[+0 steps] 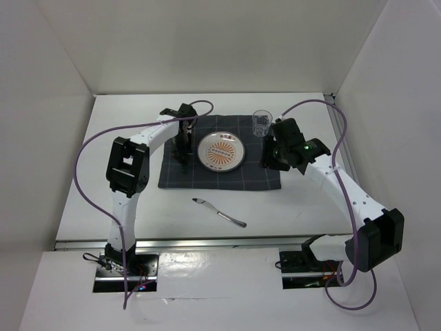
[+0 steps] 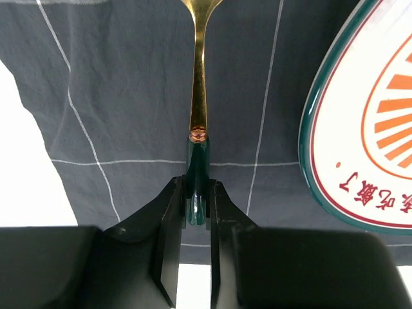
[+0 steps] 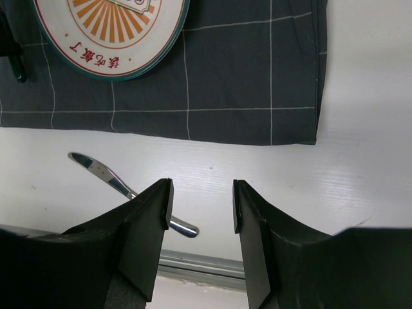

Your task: Set the dinner table for one person

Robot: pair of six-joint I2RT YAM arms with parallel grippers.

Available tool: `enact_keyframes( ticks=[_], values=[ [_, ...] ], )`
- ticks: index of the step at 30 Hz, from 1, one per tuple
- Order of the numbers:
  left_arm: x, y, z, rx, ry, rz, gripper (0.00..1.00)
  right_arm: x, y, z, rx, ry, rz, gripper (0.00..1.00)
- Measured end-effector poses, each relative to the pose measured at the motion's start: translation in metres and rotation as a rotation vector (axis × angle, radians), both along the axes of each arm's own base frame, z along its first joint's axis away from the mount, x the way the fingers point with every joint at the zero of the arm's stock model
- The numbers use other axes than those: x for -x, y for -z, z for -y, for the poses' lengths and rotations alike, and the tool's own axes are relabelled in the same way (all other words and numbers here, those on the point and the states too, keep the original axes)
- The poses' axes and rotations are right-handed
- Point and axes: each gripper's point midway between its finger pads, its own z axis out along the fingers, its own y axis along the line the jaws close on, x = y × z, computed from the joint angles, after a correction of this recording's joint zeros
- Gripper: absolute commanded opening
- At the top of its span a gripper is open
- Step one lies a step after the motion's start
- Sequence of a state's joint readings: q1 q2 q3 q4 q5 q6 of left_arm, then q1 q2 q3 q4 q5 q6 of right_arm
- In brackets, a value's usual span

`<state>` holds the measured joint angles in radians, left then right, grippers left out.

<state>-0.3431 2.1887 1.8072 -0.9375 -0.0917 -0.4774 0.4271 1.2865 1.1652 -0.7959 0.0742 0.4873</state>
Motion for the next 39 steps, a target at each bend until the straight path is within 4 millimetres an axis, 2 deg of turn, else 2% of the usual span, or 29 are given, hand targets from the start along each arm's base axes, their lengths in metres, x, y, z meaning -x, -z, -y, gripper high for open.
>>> enact_keyframes(
  ticks=[5, 7, 10, 11, 12, 13, 16, 18, 19, 20, 22, 24, 28, 31, 35, 39],
  values=[
    [0.003, 0.008, -0.003, -0.015, -0.008, -0.008, 0.00, 0.000, 0.000, -0.001, 0.000, -0.004, 0.000, 0.53],
    [0.008, 0.013, -0.005, -0.022, -0.021, -0.021, 0.00, 0.000, 0.001, -0.001, -0.001, -0.005, -0.004, 0.62],
    [0.010, 0.016, -0.005, -0.024, -0.029, -0.029, 0.14, -0.001, 0.004, -0.002, 0.002, -0.012, -0.015, 0.69],
    [0.010, 0.016, -0.005, -0.024, -0.029, -0.029, 0.32, -0.001, 0.006, -0.002, 0.003, -0.012, -0.018, 0.69],
    [0.010, 0.016, -0.005, -0.023, -0.031, -0.028, 0.38, -0.001, 0.007, -0.003, 0.005, -0.013, -0.021, 0.70],
    [0.010, 0.016, -0.005, -0.024, -0.031, -0.029, 0.40, -0.001, 0.007, -0.003, 0.005, -0.017, -0.024, 0.70],
    [0.009, 0.017, -0.005, -0.024, -0.042, -0.028, 0.52, 0.000, 0.008, -0.006, 0.001, -0.045, -0.029, 0.74],
    [0.008, 0.018, -0.005, -0.026, -0.048, -0.027, 0.54, 0.002, 0.008, -0.008, -0.005, -0.072, -0.032, 0.75],
    [0.008, 0.019, -0.005, -0.028, -0.050, -0.027, 0.59, 0.004, 0.008, -0.011, -0.010, -0.092, -0.035, 0.77],
    [0.007, 0.018, -0.005, -0.030, -0.050, -0.027, 0.59, 0.006, 0.008, -0.014, -0.012, -0.112, -0.037, 0.77],
    [0.003, 0.016, -0.005, -0.029, -0.051, -0.016, 0.64, 0.011, 0.009, -0.022, -0.013, -0.164, -0.040, 0.77],
    [-0.002, 0.009, -0.003, -0.026, -0.053, 0.001, 0.66, 0.024, 0.011, -0.040, 0.000, -0.257, -0.041, 0.77],
    [-0.020, -0.017, 0.002, -0.007, -0.055, 0.060, 0.66, 0.069, 0.024, -0.096, 0.039, -0.516, -0.067, 0.74],
    [-0.036, -0.051, 0.004, 0.003, -0.053, 0.122, 0.66, 0.107, 0.051, -0.129, 0.102, -0.695, -0.113, 0.71],
    [-0.058, -0.114, 0.007, 0.034, -0.046, 0.264, 0.66, 0.138, 0.093, -0.136, 0.196, -0.804, -0.185, 0.69],
    [-0.047, -0.165, -0.005, 0.067, -0.065, 0.342, 0.66, 0.145, 0.120, -0.131, 0.236, -0.818, -0.220, 0.60]
  ],
)
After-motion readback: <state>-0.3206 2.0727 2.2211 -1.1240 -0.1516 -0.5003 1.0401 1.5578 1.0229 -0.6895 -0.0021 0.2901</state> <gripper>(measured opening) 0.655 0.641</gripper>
